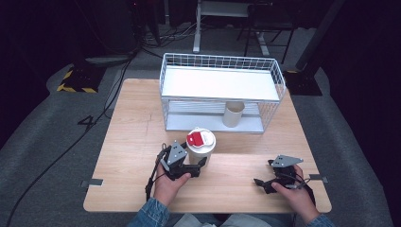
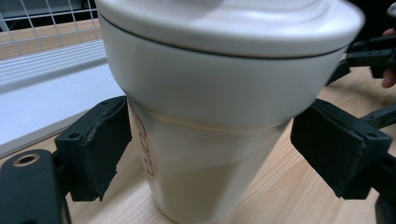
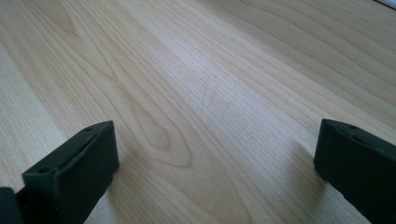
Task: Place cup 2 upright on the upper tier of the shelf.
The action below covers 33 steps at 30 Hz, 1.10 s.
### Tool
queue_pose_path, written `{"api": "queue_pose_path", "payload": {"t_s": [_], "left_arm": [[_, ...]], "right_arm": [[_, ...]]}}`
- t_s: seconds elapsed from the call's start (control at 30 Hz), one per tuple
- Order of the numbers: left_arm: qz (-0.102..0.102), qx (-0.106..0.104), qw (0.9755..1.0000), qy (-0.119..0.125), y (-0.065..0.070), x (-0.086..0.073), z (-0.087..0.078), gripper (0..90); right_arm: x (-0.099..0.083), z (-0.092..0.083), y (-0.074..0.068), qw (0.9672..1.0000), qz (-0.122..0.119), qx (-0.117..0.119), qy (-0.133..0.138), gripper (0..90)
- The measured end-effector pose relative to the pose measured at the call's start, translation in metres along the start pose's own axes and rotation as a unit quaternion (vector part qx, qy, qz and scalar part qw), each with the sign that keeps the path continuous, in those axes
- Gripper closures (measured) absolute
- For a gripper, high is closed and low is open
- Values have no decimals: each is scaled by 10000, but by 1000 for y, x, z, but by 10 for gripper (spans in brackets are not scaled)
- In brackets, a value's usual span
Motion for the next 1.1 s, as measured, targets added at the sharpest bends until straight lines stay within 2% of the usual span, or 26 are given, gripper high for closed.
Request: {"api": "queue_pose_path", "payload": {"t_s": [0.17, 0.33, 0.47, 0.67, 1.1], "left_arm": [[0, 58, 10000, 59, 0, 1, 9, 112], [-127, 48, 9998, 125, 0, 2, 18, 93], [-88, 127, 9998, 140, 1, 2, 23, 92], [-197, 32, 9995, 263, 0, 1, 28, 81], [-78, 201, 9995, 237, 1, 0, 31, 103]], "right_arm": [[0, 0, 0, 10000, 0, 1, 0, 0], [0, 0, 0, 10000, -1, 1, 0, 1], [0, 0, 0, 10000, -1, 0, 0, 0], [0, 0, 0, 10000, 0, 0, 0, 0], [0, 0, 0, 10000, -1, 1, 1, 0]]}}
Point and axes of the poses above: each handheld gripper's, and its own axes: z roughly forward along the jaws, x roughly out of its top, y roughly to its right, the point moved 6 cm from there along z, roughly forward along the jaws, and after that the axes turned 11 degrees about -y, right-handed, at the moved point
